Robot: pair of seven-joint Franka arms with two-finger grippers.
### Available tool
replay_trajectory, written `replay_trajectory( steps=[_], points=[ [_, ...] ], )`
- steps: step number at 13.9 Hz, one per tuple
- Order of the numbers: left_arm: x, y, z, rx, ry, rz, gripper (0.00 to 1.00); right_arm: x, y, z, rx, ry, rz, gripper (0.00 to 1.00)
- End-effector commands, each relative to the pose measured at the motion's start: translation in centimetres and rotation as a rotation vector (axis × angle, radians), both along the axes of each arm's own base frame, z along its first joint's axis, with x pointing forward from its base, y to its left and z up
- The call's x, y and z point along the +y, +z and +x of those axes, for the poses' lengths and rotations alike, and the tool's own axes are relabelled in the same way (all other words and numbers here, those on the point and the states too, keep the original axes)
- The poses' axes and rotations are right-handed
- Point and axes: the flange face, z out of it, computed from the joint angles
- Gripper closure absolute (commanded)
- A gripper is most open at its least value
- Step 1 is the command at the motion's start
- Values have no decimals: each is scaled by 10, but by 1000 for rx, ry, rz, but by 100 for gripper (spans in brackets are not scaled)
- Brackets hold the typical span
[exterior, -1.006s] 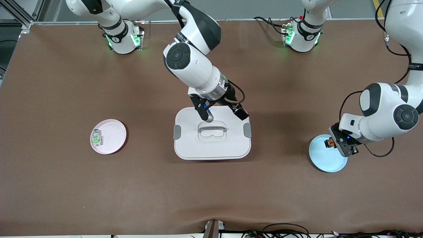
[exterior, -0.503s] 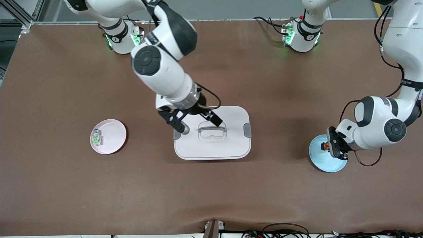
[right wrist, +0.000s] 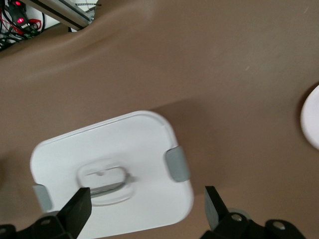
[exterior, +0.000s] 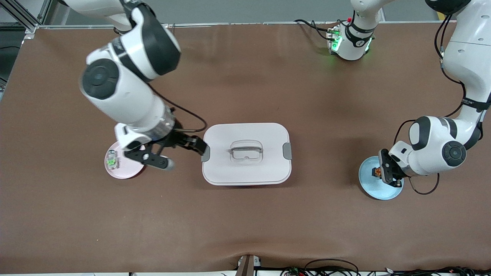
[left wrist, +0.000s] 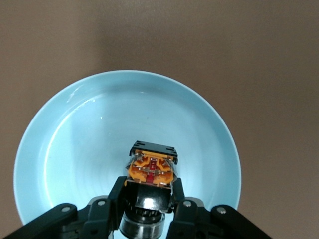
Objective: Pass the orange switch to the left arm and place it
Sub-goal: 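Lower the switch onto the blue plate while the right gripper withdraws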
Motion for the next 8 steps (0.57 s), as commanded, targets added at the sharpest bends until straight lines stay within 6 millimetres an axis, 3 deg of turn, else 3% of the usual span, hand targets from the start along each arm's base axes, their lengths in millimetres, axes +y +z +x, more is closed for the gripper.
replay_trajectory(
  steps=[1,2,3,8],
  points=[
    [0,-2,1,-23,-41,18,57,-63,23,7,-15,123,-32,0],
    [3,0,1,-25,-35,18,13,-86,24,13,-15,155,-42,0],
    [8,7,2,-30,-20,25,0,-112,28,17,-17,188,-57,0],
    [13,88,7,-42,143,19,0,-224,34,27,7,265,-73,0]
  ],
)
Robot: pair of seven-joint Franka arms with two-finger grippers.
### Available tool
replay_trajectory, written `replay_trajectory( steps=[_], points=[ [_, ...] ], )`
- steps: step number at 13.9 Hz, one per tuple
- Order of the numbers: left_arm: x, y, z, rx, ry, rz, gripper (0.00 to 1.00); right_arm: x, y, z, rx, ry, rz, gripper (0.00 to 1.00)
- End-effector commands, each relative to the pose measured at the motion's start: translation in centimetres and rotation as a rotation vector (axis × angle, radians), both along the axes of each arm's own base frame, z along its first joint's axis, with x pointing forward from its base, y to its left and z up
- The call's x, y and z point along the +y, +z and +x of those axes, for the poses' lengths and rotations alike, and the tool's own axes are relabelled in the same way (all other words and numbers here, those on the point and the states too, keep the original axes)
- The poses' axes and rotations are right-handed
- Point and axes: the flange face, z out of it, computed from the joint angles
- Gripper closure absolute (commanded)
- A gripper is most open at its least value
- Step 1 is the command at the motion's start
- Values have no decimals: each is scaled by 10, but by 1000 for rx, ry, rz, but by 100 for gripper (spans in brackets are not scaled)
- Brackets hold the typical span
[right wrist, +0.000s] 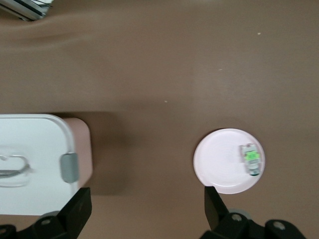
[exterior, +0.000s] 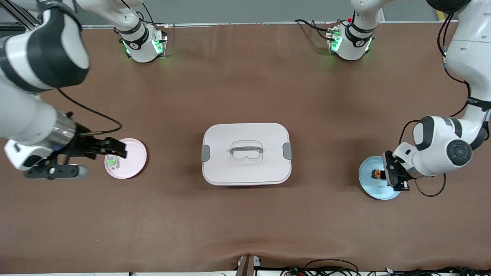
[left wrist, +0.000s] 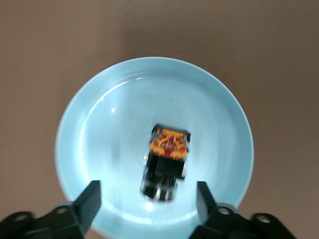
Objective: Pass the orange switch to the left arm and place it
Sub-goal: 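Lower the switch onto the blue plate while the right gripper withdraws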
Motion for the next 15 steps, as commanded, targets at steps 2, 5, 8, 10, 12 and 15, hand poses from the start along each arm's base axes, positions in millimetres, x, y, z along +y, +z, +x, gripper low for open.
replay_trajectory(
  steps=[2,5,8,10,12,15],
  points=[
    [0,94,-4,-44,196,-18,0,-70,13,-2,-13,31,-12,0],
    [-3,147,-11,-31,463,-11,0,-117,11,-9,43,-11,-13,0],
    [-23,190,-15,37,665,-7,0,-138,13,-11,43,-35,-65,0],
    [-19,218,-15,62,785,13,0,-141,12,-11,45,-7,-129,0],
    [-17,240,-16,79,885,24,0,-143,10,-10,50,-6,-128,0],
    [-37,268,-22,94,1080,38,0,-133,9,-9,50,-6,-140,0]
  ],
)
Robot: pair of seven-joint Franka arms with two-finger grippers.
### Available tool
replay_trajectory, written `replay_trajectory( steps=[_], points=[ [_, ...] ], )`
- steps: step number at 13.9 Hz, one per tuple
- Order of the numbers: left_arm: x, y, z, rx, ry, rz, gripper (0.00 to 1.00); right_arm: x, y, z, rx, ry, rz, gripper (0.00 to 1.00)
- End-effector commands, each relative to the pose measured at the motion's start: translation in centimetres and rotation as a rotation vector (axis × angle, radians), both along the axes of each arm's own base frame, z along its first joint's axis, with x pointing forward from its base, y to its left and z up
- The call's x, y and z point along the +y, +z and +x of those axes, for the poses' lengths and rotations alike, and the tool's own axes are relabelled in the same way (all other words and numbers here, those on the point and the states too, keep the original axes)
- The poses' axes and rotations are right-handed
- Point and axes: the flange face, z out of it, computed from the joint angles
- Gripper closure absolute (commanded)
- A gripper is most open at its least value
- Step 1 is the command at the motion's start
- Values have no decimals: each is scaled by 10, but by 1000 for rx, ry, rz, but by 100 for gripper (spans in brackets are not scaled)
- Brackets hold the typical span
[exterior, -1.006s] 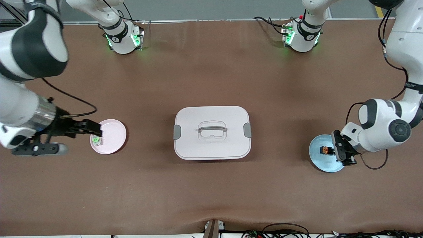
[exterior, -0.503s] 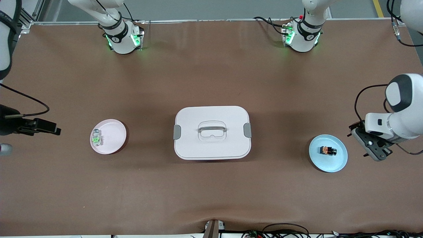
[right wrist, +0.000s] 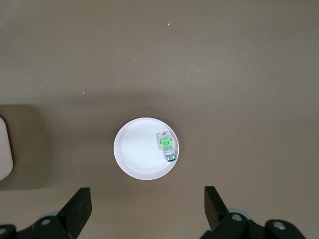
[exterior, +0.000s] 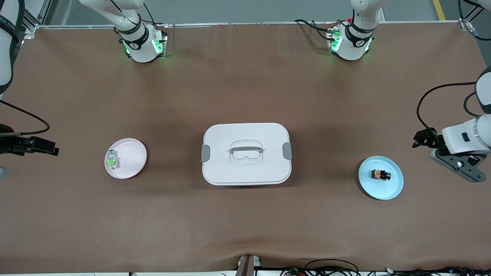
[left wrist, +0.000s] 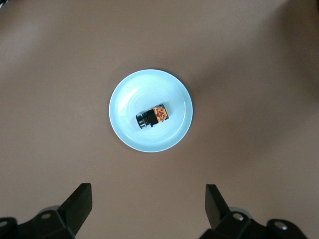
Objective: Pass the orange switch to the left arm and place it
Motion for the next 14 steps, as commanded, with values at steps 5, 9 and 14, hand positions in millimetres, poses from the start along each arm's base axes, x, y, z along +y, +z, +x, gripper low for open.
replay_trajectory(
  steps=[5,9,14],
  points=[
    [-65,67,-26,-25,353,30,0,8,5,-3,-7,-15,-26,0],
    [-80,80,-39,-12,592,55,0,8,10,-4,-18,-87,-23,0],
    [-92,97,-58,-7,564,135,0,10,32,-13,-50,-99,-57,0]
  ],
)
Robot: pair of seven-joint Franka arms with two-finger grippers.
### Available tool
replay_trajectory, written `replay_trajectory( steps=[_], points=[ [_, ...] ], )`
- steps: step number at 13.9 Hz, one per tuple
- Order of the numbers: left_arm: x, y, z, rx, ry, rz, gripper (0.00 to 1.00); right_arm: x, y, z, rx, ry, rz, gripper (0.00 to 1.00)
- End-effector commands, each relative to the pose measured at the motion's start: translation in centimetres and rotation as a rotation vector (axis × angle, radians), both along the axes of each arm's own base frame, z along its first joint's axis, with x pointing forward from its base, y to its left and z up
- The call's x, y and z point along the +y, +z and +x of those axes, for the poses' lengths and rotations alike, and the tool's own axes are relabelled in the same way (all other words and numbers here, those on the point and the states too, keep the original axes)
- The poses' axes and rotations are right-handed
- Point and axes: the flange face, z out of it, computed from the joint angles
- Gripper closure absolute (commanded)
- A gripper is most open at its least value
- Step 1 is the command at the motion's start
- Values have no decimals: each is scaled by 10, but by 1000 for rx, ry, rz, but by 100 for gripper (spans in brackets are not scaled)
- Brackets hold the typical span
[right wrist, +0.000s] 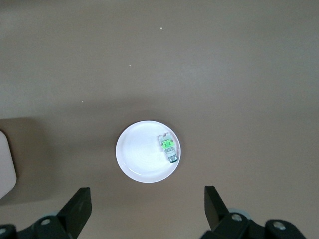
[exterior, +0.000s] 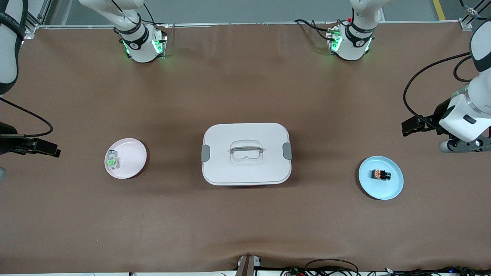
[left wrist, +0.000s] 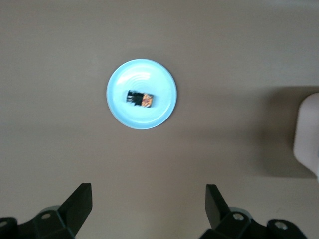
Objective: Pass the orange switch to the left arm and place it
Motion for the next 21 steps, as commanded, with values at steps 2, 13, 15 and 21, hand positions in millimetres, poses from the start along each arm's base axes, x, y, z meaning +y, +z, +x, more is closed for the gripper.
replay_trajectory(
  steps=[2,13,15,21],
  points=[
    [-23,30,-31,20,-29,55,0,4,42,-21,-51,-19,-21,0],
    [-16,51,-103,-49,-78,-29,0,4,80,-54,-32,-149,12,0],
    [-11,53,-104,-49,-99,-60,0,3,78,-56,-13,-141,14,0],
    [6,65,-102,-63,-85,-59,0,5,78,-68,59,-131,27,0]
  ],
)
